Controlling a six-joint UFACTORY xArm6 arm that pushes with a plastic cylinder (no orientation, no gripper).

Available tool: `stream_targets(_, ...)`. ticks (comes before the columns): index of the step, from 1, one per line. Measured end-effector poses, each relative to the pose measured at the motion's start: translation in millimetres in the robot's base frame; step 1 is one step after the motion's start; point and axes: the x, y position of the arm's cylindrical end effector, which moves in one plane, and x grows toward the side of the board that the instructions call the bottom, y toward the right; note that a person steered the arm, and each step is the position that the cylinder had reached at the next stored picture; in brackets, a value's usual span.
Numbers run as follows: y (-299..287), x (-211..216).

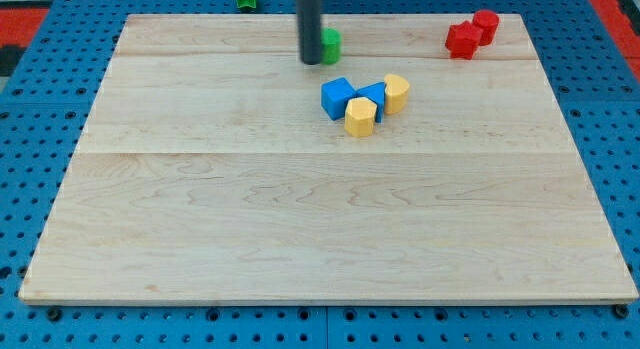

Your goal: Move the green circle to the top right of the board

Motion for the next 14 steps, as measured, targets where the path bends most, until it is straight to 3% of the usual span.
stream_targets(1,46,-7)
stream_targets(2,-2,-12)
stream_targets(3,7,-33)
stream_targets(5,97,-47)
stream_targets(7,100,-82)
stream_targets(9,98,-82)
stream_targets(11,135,-32)
stream_targets(12,122,-34)
stream_targets(13,84,-58)
stream_targets(14,86,-82)
